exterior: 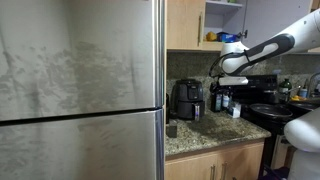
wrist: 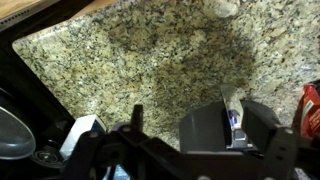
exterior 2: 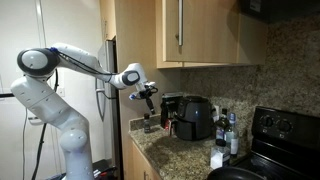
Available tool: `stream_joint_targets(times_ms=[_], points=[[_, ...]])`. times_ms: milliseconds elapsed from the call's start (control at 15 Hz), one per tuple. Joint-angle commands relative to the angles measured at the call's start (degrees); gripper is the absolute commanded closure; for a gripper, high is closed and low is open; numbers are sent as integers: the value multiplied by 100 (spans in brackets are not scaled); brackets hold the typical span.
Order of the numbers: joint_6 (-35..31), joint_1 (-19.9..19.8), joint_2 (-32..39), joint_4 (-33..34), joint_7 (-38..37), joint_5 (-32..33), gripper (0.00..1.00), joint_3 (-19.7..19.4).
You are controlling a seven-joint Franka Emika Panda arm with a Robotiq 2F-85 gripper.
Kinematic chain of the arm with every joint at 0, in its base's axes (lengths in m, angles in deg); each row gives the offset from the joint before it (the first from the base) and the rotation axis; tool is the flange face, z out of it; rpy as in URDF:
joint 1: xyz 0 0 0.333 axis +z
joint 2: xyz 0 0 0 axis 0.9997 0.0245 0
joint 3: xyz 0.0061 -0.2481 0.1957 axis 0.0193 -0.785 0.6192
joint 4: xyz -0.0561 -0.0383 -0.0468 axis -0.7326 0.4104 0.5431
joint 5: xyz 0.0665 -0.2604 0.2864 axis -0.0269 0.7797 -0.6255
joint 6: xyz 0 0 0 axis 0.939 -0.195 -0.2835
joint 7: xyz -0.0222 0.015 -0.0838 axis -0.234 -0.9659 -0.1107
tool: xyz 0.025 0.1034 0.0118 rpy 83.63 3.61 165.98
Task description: Close the air fryer
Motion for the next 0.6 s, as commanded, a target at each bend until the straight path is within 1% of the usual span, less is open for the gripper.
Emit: stream_joint_targets(times_ms=[0, 67, 200, 333, 400, 467, 533], points=[[498, 109, 973, 834, 736, 131, 0, -293], [539, 78, 1139, 1003, 735, 260, 0, -275], [644, 193, 1530, 1340, 955, 322, 0, -354], [748, 365, 1927, 1657, 1121, 193, 0, -394], [747, 392, 2029, 1743, 935, 220, 0, -373], [506, 410, 1639, 1344, 885, 293, 0, -457], [507, 461, 1757, 1425, 860, 293, 0, -468]])
